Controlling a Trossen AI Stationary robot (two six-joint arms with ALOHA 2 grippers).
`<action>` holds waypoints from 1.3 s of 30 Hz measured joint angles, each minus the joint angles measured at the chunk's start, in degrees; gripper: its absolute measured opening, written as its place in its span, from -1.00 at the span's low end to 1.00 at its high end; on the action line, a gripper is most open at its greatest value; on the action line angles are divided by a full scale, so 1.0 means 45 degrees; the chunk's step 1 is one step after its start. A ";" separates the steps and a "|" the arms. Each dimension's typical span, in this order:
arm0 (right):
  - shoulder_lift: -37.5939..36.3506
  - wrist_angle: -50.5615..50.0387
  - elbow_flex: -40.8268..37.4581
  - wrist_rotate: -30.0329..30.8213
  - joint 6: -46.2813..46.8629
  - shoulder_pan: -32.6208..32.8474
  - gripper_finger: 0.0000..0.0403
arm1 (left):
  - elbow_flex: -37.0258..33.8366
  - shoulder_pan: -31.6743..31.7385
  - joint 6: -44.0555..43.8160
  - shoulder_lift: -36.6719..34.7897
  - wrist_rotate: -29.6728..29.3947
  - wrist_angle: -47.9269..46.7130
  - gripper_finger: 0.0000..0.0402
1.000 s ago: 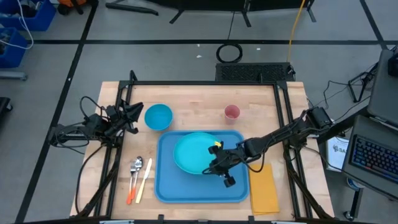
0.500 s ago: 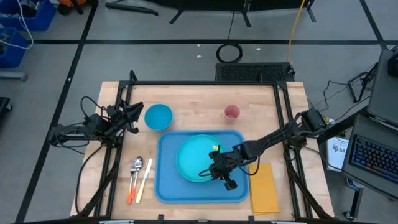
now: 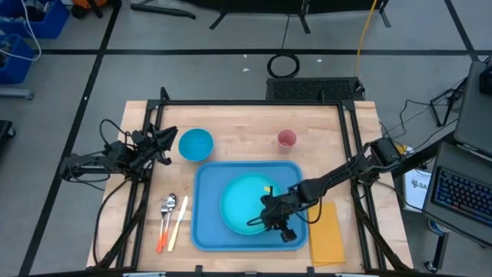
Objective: Set up tray
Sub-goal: Put the green plate on the blue serving tray, then put the pink cup on the top right of the green plate in the blue serving tray
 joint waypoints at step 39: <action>-0.0138 0.1411 -0.0031 -0.0335 -0.0877 -0.0233 -0.44 | 0.0000 -0.0001 0.0010 0.0003 -0.0059 -0.0097 -0.69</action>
